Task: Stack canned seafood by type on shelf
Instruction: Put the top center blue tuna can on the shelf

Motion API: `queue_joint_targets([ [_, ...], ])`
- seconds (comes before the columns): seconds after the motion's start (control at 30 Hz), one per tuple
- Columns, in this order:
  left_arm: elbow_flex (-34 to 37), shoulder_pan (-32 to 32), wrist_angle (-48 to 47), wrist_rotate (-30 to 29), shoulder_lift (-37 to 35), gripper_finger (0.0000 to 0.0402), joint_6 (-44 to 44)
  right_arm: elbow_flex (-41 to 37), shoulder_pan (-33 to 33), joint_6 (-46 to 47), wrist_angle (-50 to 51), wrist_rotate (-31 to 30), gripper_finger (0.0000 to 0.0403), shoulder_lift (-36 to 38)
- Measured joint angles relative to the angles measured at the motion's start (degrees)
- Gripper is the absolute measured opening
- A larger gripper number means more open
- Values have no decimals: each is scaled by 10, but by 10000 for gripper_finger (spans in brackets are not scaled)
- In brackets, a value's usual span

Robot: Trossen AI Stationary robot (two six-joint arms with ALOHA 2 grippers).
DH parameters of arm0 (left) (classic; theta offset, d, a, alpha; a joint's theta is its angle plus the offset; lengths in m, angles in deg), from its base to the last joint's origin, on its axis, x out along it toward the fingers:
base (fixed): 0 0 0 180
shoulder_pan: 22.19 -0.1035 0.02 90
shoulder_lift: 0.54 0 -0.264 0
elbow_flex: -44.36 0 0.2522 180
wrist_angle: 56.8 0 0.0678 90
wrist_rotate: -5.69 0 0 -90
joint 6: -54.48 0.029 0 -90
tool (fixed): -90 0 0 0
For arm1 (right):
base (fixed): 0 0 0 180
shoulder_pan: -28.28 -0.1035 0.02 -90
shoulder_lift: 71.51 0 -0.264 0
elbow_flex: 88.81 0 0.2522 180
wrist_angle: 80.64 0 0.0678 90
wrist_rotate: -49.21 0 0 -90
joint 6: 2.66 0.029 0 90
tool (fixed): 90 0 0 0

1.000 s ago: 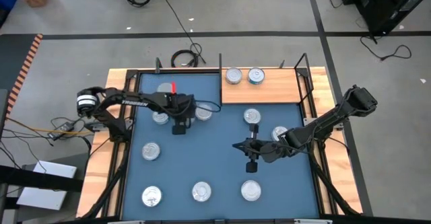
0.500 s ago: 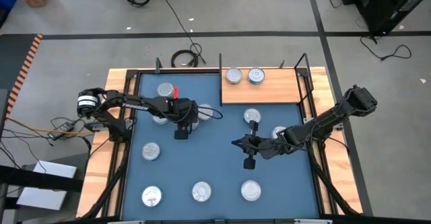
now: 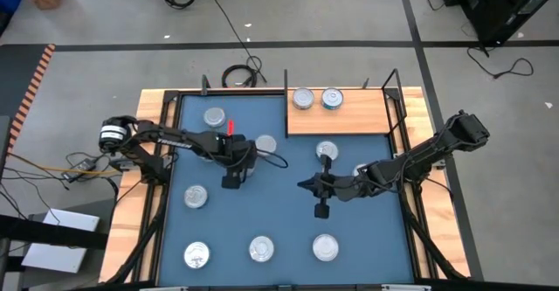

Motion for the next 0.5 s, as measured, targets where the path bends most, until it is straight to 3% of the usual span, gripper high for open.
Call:
queue_joint_targets([
  [0.2,0,-9,3,2,-53,6,-12,0,-2,0,5,0,10,0],
  [0.5,67,-60,18,-70,-77,6,-40,0,-4,0,7,0,5,0],
])
